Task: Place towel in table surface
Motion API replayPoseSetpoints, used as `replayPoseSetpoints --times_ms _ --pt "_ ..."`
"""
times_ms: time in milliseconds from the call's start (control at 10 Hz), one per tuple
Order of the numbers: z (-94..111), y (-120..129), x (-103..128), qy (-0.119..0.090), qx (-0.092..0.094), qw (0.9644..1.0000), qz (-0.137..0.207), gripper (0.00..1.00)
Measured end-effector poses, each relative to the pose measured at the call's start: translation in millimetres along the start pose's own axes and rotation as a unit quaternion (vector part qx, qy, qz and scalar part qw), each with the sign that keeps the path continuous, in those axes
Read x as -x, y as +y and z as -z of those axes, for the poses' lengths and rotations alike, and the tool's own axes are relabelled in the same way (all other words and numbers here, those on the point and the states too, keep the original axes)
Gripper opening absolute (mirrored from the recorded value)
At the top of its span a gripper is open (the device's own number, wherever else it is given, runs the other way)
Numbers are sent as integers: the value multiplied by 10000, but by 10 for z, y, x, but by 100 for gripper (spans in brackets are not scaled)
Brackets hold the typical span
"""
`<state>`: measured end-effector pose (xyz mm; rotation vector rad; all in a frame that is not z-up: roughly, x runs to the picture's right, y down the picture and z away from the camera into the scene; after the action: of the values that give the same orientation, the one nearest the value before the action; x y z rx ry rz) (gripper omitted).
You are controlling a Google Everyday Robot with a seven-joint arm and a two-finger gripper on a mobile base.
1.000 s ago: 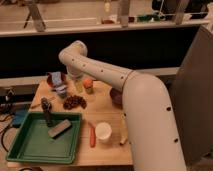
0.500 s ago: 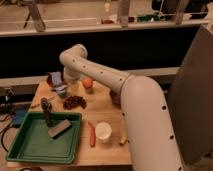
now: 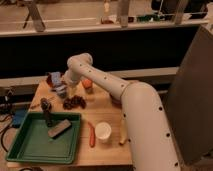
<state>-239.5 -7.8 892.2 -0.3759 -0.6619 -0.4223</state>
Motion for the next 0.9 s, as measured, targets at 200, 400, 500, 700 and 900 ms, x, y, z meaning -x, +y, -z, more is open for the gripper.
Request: replayPoseSetpoints --times_ms 200,400,500,700,900 --pt "-118 -45 -15 -143 -52 9999 -2 80" --pt "-228 -98 -14 -306 -103 9995 31 69" --pt "-273 -129 -2 -401 -133 9991 53 58" --pt "-358 -201 40 -601 -158 9980 90 38" --pt "-450 -279 94 -858 -163 9961 93 19"
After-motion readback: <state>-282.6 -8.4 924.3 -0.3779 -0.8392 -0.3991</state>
